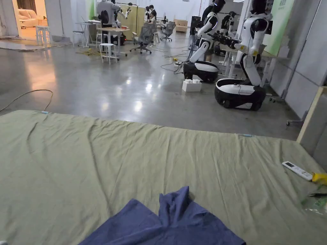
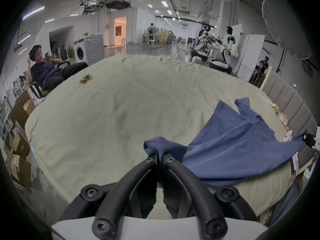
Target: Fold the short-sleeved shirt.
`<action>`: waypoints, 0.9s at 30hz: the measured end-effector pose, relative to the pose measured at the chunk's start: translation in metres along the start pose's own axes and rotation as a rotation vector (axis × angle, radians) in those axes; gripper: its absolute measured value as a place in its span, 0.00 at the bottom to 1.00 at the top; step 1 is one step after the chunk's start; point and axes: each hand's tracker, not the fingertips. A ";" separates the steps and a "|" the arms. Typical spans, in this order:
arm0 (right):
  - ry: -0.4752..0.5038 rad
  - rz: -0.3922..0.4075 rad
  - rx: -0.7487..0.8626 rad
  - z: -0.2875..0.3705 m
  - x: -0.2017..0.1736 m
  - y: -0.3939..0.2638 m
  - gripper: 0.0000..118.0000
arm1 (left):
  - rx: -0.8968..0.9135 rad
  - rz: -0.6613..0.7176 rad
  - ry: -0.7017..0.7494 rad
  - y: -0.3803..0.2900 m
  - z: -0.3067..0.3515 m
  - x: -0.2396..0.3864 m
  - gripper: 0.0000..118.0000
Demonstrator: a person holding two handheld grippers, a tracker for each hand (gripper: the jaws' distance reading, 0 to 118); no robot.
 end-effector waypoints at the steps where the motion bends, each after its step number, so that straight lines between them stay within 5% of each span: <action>1: 0.002 -0.005 -0.018 -0.004 0.002 -0.005 0.04 | -0.016 -0.010 0.010 -0.002 -0.002 0.001 0.05; 4: 0.001 -0.016 -0.054 -0.006 -0.001 -0.016 0.05 | -0.024 -0.048 0.029 -0.011 0.000 0.009 0.09; 6: -0.009 -0.008 -0.061 -0.002 -0.007 -0.018 0.10 | -0.033 -0.081 0.055 -0.013 0.003 0.014 0.22; 8: -0.050 0.000 -0.066 0.002 -0.013 -0.017 0.27 | -0.022 -0.115 0.098 -0.014 0.003 0.014 0.39; 10: -0.065 -0.003 -0.052 0.001 -0.012 -0.014 0.31 | 0.003 -0.118 0.115 -0.010 0.007 0.018 0.41; 11: -0.061 -0.006 -0.031 0.004 -0.015 -0.011 0.42 | 0.015 -0.121 0.118 -0.010 0.004 0.017 0.44; 13: -0.044 -0.016 0.020 0.012 -0.021 0.000 0.54 | 0.062 -0.142 0.099 -0.004 0.006 0.024 0.44; 22: 0.060 -0.018 0.271 0.022 -0.066 0.046 0.58 | 0.313 -0.113 0.000 0.034 0.019 0.075 0.42; 27: 0.092 -0.050 0.380 0.029 -0.100 0.069 0.50 | 0.468 -0.151 -0.024 0.050 0.032 0.116 0.20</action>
